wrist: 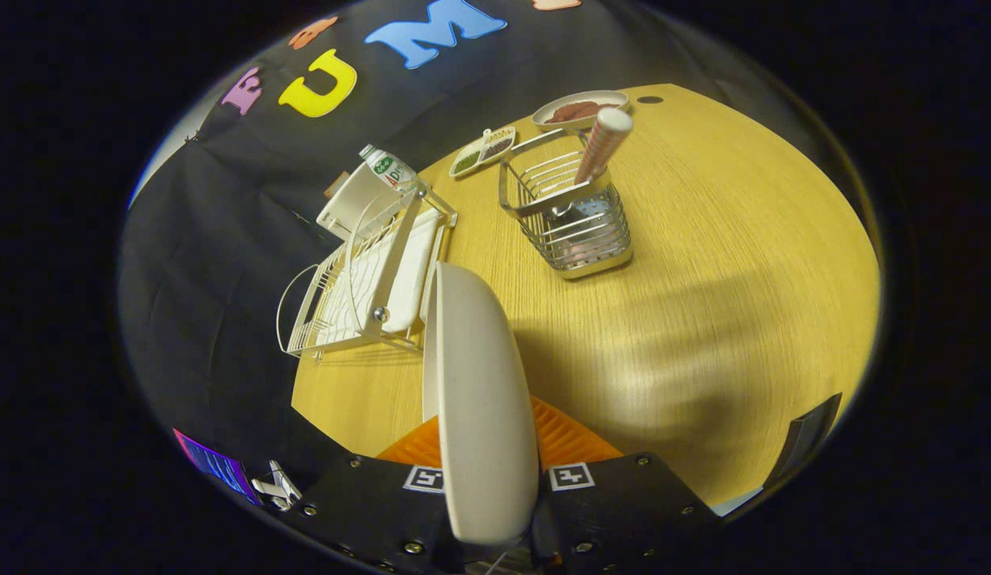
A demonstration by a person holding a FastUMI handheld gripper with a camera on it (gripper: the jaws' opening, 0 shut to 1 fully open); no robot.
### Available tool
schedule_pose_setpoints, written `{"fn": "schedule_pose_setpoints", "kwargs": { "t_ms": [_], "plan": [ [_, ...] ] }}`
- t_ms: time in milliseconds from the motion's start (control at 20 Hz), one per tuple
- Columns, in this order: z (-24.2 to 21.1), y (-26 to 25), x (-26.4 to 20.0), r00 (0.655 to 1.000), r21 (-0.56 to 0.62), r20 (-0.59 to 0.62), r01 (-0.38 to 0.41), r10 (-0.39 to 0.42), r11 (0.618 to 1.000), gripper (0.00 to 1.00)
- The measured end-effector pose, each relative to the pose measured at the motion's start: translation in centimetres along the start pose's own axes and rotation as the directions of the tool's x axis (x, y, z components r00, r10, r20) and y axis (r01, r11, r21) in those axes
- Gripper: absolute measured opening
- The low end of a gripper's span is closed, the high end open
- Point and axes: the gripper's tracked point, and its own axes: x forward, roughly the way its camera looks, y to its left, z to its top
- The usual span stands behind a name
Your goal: Take the plate from the dish rack, then take the spoon from the basket and place it into the plate.
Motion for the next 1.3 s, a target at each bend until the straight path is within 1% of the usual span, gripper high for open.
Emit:
{"fn": "schedule_pose_setpoints", "kwargs": {
  "t_ms": [100,150,200,250,300,350,450,550,600,700,750,800,900,1000,1050,1150,1300],
  "plan": [
    [-0.1,0.0,0.2,1.0,0.024,-0.002,-0.023,0.023,0.999,0.3],
    [-0.2,-0.5,0.2,1.0,0.032,0.004,-0.011,0.01,0.999,0.31],
    [-0.2,-1.4,0.2,1.0,0.014,0.009,0.025,-0.025,1.0,0.34],
    [-0.4,-2.1,0.0,0.998,-0.012,0.004,0.056,-0.056,0.998,0.38],
    [-0.3,-2.5,-0.2,0.998,-0.029,0.009,0.063,-0.062,0.998,0.49],
    [-0.4,-2.8,-0.4,0.996,-0.051,0.011,0.086,-0.086,0.995,0.54],
    [0.1,-4.4,-1.5,0.986,-0.144,0.049,0.162,-0.157,0.976,0.62],
    [1.5,-5.7,-3.1,0.966,-0.213,0.13,0.247,-0.223,0.945,0.74],
    [2.2,-6.1,-3.8,0.956,-0.234,0.166,0.277,-0.242,0.932,0.78],
    [3.5,-6.3,-5.9,0.933,-0.264,0.237,0.33,-0.27,0.906,0.78],
    [4.1,-6.3,-6.9,0.92,-0.279,0.276,0.354,-0.278,0.893,0.78],
    [5.3,-6.2,-8.4,0.9,-0.301,0.331,0.386,-0.284,0.872,0.78],
    [7.1,-5.6,-10.9,0.862,-0.34,0.428,0.431,-0.27,0.836,0.78],
    [9.5,-4.4,-13.2,0.809,-0.371,0.545,0.47,-0.223,0.801,0.78],
    [10.4,-3.4,-14.1,0.781,-0.387,0.596,0.48,-0.183,0.787,0.78],
    [12.0,-2.4,-15.2,0.733,-0.399,0.668,0.496,-0.126,0.771,0.78],
    [13.9,-1.3,-15.8,0.665,-0.4,0.744,0.522,-0.066,0.753,0.78]
  ]
}}
